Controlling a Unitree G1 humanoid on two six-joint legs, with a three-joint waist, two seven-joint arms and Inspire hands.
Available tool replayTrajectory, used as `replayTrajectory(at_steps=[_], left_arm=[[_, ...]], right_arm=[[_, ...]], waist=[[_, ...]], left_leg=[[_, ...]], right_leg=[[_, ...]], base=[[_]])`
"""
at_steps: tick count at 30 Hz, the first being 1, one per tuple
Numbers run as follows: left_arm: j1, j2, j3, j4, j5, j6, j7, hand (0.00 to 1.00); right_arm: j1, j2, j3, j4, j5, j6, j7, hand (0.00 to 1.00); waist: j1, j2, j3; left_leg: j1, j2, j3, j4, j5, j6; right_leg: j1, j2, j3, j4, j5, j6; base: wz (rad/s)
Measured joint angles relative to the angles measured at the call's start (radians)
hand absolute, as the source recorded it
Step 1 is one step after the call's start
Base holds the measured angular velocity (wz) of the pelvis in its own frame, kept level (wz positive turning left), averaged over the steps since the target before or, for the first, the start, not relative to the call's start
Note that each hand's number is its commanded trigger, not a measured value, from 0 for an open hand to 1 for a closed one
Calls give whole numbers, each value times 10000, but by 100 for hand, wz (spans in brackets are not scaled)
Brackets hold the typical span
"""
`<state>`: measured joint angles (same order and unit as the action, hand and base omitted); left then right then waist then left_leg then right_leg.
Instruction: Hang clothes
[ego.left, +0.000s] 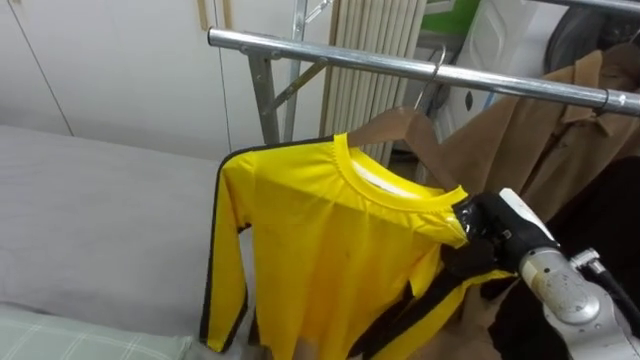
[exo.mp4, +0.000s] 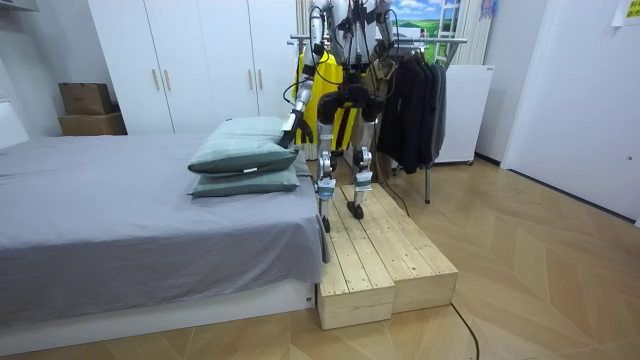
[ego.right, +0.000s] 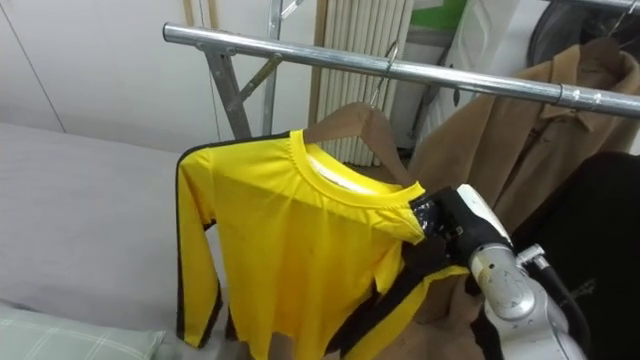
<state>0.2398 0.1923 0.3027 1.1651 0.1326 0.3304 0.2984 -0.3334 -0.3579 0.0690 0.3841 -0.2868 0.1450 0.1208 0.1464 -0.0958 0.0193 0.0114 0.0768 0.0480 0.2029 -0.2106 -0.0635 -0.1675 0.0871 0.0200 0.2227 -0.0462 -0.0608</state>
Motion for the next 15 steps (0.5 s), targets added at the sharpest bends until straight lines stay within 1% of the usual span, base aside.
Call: replayTrajectory(at_steps=[6,15], left_arm=[[0,0,0,-12,-10,1,0,0],[-1,0,-1,-17,-26,0,90,0]], right_arm=[[0,-4,-2,37,1,1,142,100],[-22,-49,-17,558,6,-37,135,100]], waist=[[-7,0,0],[-28,9,3]], left_leg=[[-4,-2,15,-8,-3,0],[22,7,-43,-9,-2,-1]], right_leg=[[-4,3,10,-11,-3,4],[38,3,-37,0,2,-3]], base=[[0],[1]])
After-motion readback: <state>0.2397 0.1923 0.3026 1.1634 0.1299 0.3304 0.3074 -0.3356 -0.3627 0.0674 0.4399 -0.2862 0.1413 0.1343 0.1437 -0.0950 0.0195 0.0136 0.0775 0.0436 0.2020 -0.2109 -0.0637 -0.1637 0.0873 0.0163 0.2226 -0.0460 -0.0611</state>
